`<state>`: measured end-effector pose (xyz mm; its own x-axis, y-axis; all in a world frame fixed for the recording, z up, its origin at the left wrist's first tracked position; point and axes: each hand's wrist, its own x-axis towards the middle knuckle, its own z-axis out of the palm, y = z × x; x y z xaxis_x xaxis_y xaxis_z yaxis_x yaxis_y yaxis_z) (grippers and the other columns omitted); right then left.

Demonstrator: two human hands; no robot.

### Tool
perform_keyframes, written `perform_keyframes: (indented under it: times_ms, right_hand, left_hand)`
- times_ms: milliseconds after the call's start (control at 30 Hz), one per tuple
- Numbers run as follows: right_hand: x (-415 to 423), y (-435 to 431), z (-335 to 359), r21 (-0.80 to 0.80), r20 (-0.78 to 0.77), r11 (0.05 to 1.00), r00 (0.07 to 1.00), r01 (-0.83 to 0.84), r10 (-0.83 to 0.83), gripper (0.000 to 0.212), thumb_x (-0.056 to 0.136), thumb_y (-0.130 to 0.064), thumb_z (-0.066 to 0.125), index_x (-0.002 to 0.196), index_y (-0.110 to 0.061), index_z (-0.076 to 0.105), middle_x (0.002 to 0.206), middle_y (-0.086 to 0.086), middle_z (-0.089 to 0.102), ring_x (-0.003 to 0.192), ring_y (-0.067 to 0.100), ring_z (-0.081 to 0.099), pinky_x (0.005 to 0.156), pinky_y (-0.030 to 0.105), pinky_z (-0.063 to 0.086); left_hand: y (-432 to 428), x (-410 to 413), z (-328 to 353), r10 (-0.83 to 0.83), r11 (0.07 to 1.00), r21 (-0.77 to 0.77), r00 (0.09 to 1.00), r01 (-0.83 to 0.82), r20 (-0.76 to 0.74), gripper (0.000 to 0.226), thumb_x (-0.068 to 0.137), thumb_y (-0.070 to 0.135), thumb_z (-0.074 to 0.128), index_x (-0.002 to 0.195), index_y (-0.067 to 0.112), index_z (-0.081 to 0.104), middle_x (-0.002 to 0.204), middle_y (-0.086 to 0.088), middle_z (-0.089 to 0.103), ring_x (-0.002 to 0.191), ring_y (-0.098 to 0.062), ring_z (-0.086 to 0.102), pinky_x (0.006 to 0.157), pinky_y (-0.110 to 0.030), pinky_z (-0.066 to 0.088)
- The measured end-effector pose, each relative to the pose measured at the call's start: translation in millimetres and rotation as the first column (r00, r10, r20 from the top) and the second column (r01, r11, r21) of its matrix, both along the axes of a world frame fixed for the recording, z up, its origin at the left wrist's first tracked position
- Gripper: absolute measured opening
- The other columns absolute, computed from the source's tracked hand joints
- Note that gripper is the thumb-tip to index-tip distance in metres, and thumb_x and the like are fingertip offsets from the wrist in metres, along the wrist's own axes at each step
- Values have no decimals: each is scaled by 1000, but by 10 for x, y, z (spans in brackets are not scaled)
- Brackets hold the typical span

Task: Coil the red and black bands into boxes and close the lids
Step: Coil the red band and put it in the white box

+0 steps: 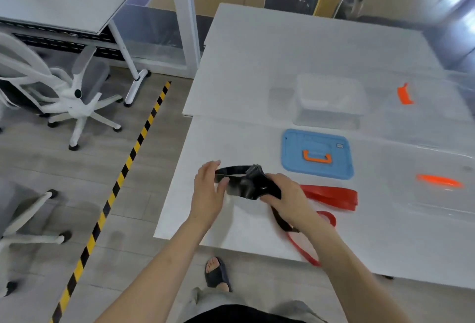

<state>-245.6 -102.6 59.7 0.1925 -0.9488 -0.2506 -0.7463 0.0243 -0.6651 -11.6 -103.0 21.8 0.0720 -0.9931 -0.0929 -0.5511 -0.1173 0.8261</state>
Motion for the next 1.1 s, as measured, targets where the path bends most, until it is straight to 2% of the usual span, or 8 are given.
perform_keyframes:
  times_ms: [167, 300, 367, 467, 567, 800, 967, 1100]
  right_hand:
    - [-1006, 474, 441, -45, 49, 995, 995, 86, -83, 43, 92, -23, 77, 132, -26, 64, 107, -5, 68, 99, 12, 62, 83, 22, 44]
    - [-1935, 1010, 664, -122, 79, 980, 985, 159, -150, 44, 90, -21, 77, 132, -28, 65, 105, -22, 64, 96, -5, 58, 85, 10, 39]
    - [-2377, 1293, 730, -150, 69, 974, 984, 172, -163, 45, 92, -20, 77, 134, -28, 63, 104, -22, 62, 93, -7, 57, 84, 8, 39]
    - [-2970, 1686, 759, -187, 40, 962, 980, 200, -196, 43, 95, -21, 73, 136, -27, 62, 106, -6, 66, 96, 8, 59, 84, 13, 42]
    - [-3498, 1989, 718, -226, 33, 930, 956, 290, -290, 47, 97, -22, 71, 142, -22, 58, 118, -10, 63, 105, 4, 56, 92, 11, 41]
    - [-4682, 2247, 563, -212, -67, 892, 905, 399, -420, 49, 97, -18, 70, 144, -15, 56, 122, -1, 63, 115, 21, 57, 100, 35, 47]
    - [-5266, 2224, 433, -192, -78, 899, 907, 395, -415, 49, 99, -21, 69, 145, -20, 54, 116, -13, 57, 114, 13, 50, 94, 27, 41]
    - [-5649, 2103, 401, -150, -124, 940, 937, 306, -325, 49, 99, -25, 68, 146, -20, 54, 115, -7, 63, 111, 15, 52, 96, 31, 46]
  left_hand:
    - [219, -1077, 337, -158, 987, -39, 986, 156, -60, 47, 110, 31, 47, 157, 25, 41, 161, 6, 37, 149, -8, 32, 121, -23, 23]
    - [600, -2143, 481, -266, 960, -120, 958, 253, -105, 32, 111, 18, 44, 139, 30, 54, 142, 12, 52, 127, 9, 47, 118, -26, 36]
    - [805, -2653, 486, -327, 939, -154, 937, 307, -124, 33, 111, 16, 42, 139, 26, 58, 139, 9, 59, 128, 3, 52, 115, -28, 41]
    - [1043, -3326, 465, -425, 897, -178, 900, 405, -98, 34, 111, 17, 42, 141, 22, 57, 138, 5, 61, 129, -11, 56, 114, -34, 44]
    - [1162, -3871, 470, -486, 868, -134, 874, 478, -28, 35, 111, 25, 43, 144, 19, 54, 145, -1, 57, 137, -19, 51, 118, -44, 40]
    - [1103, -4875, 385, -621, 751, -63, 736, 657, 267, 45, 111, 38, 41, 153, 23, 45, 159, 1, 46, 148, -20, 40, 121, -35, 34]
    - [906, -5514, 221, -673, 710, 18, 672, 704, 309, 47, 111, 39, 40, 156, 25, 41, 163, 1, 41, 151, -20, 36, 122, -37, 35]
    - [760, -5925, 108, -678, 717, 68, 670, 694, 302, 46, 111, 37, 41, 155, 24, 42, 159, 3, 44, 146, -20, 43, 116, -37, 42]
